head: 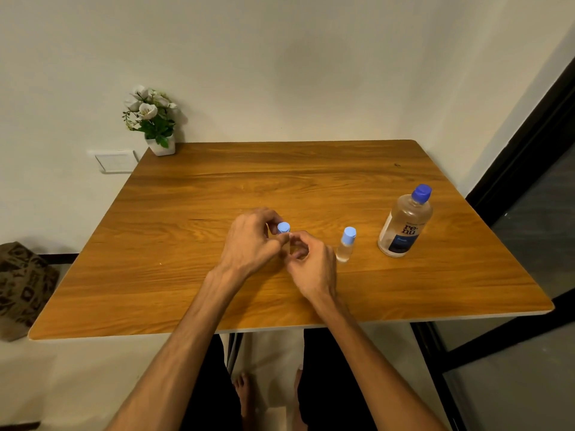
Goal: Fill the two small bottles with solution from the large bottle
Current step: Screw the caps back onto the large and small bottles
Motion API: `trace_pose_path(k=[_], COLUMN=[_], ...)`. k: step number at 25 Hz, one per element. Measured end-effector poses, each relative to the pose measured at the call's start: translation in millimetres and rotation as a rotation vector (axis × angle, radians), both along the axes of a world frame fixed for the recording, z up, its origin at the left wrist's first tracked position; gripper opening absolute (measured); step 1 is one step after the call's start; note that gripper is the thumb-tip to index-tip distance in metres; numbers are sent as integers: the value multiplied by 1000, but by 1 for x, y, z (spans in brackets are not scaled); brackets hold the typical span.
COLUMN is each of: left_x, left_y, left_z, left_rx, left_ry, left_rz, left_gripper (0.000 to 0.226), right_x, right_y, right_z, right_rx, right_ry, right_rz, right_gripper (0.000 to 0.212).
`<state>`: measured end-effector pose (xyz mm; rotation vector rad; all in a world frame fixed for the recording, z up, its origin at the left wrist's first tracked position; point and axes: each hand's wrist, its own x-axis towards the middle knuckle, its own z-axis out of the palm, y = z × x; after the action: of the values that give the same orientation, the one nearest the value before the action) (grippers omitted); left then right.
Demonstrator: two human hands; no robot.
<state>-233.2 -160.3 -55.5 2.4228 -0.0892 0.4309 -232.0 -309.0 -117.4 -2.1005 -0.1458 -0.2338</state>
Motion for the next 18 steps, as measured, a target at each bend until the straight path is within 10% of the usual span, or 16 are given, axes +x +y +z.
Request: trace_pose_path(k=[6, 18], left_x=[-5, -11], left_y=[-6, -14], left_z=[25, 36], left_rx=[312, 259], left_ry=[56, 68], left_rz=[-132, -255], left_gripper=[50, 40], right_x=[-2, -3], right_y=[1, 1], right_z=[1, 10], right_rx=[5, -20], right_ry=[7, 5], right_rz=[-8, 6], right_gripper=[35, 52])
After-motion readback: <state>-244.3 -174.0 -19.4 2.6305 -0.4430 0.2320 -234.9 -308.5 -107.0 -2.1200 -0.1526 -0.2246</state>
